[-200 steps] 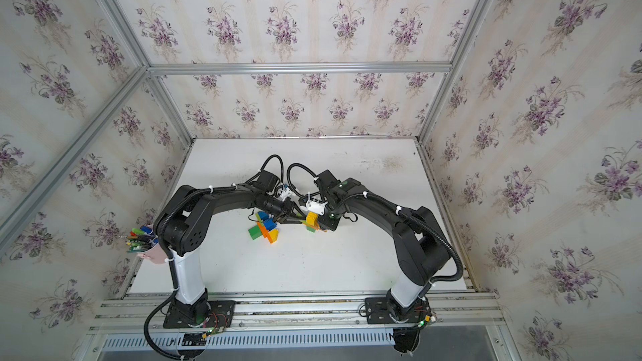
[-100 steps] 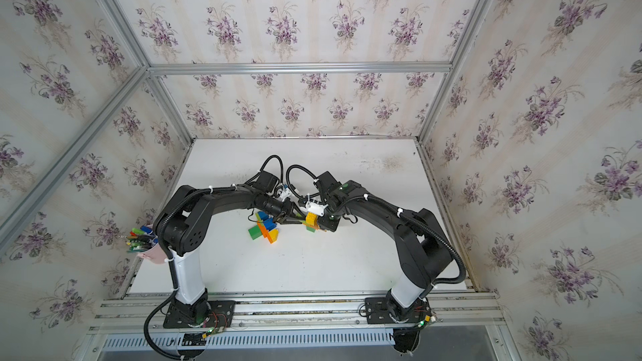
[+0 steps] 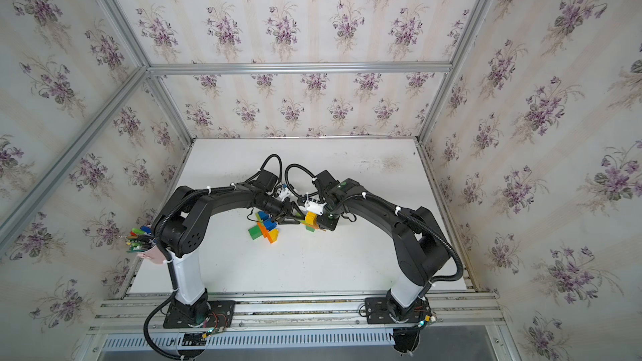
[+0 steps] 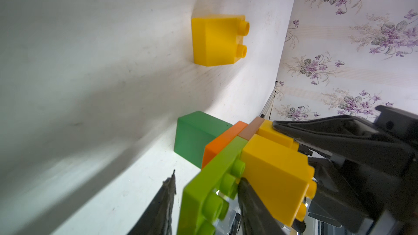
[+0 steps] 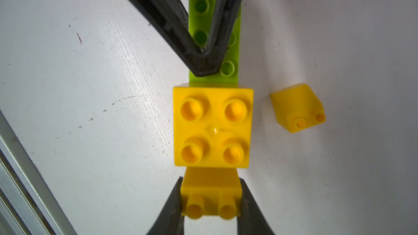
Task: Assemble a fork with lego
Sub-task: Assemble the lego brick with the lego brick.
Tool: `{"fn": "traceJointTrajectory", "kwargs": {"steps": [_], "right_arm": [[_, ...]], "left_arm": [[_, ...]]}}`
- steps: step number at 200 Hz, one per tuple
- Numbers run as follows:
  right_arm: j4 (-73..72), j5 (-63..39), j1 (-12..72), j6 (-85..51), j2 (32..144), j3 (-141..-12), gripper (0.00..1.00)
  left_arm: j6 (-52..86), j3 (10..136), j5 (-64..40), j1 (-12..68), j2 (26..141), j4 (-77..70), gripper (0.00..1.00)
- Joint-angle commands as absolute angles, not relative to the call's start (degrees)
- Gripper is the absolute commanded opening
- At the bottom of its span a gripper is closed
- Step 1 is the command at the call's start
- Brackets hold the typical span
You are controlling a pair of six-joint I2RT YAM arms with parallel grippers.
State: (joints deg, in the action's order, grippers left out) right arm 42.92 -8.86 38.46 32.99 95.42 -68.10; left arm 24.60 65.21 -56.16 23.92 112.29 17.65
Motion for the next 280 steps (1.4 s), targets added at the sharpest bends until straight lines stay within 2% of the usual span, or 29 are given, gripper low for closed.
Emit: {"fn": "traceJointTrajectory", "kwargs": {"steps": [1, 69, 166, 172, 238, 280], "right_arm": [[42.43, -11.02, 38.50, 32.70, 95.01, -68.55, 0.24], [42.80, -11.61, 38.50, 32.62, 95.01, -68.47, 0.35], [41.57, -11.16, 38.76, 32.51, 94.05, -67.37, 0.45], [41.57, -11.24, 38.76, 32.43, 93.92, -67.41, 0.45], [41.88, -13.20, 38.69, 31.77, 90.74, -67.44, 0.47], [39.13, -13.95, 37.26, 30.58, 86.04, -67.15, 0.46]], "left_arm": [[24.58, 65.30, -51.90, 23.99, 111.89, 19.53, 0.49], [25.14, 65.39, -52.99, 23.99, 110.30, 18.90, 0.53], [25.27, 64.86, -53.84, 24.17, 108.99, 18.13, 0.55], [25.09, 64.86, -53.64, 24.15, 108.90, 18.43, 0.59], [23.75, 64.18, -50.72, 23.65, 106.50, 21.11, 0.69], [23.00, 62.69, -48.47, 21.89, 101.97, 23.24, 0.68]]}}
